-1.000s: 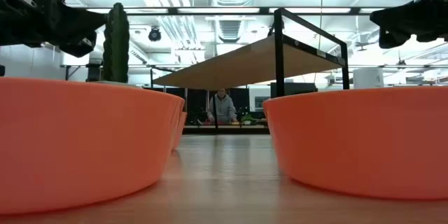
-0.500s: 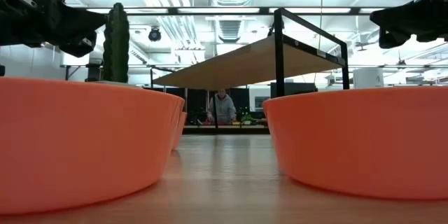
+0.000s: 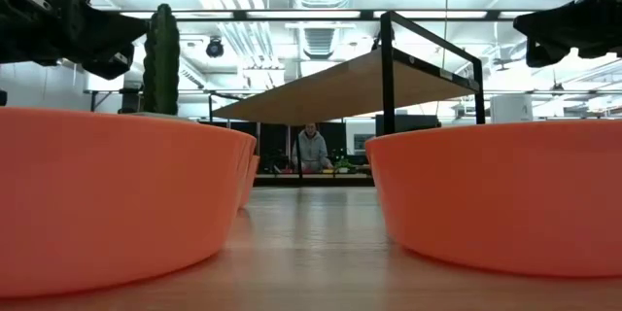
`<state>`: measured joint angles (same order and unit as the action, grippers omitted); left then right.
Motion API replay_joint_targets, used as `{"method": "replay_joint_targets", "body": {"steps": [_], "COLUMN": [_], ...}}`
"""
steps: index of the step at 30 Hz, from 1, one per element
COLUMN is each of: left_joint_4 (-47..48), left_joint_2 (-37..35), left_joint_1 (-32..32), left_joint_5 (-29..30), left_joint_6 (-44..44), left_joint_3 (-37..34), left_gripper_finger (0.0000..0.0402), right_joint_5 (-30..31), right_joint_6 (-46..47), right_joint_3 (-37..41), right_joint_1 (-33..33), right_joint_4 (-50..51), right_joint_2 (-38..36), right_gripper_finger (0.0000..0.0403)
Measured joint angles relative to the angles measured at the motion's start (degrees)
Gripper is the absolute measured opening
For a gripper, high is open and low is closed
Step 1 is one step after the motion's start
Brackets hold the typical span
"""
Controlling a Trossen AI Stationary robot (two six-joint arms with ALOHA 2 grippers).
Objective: Pick & Place Mini bowls
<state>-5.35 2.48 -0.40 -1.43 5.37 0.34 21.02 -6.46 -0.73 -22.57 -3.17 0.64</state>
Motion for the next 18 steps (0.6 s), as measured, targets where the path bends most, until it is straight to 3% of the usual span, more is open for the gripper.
{"method": "replay_joint_targets", "body": {"steps": [18], "left_joint_4": [0.0], "left_joint_2": [0.0], "left_joint_1": [0.0], "left_joint_5": [0.0], "left_joint_6": [0.0], "left_joint_3": [0.0], "left_gripper_finger": [0.0], "right_joint_5": [0.0], "right_joint_6": [0.5], "right_joint_3": [0.0], "right_joint_1": [0.0], "right_joint_4": [-0.2], "right_joint_2": [0.0], "right_gripper_finger": [0.0008]}}
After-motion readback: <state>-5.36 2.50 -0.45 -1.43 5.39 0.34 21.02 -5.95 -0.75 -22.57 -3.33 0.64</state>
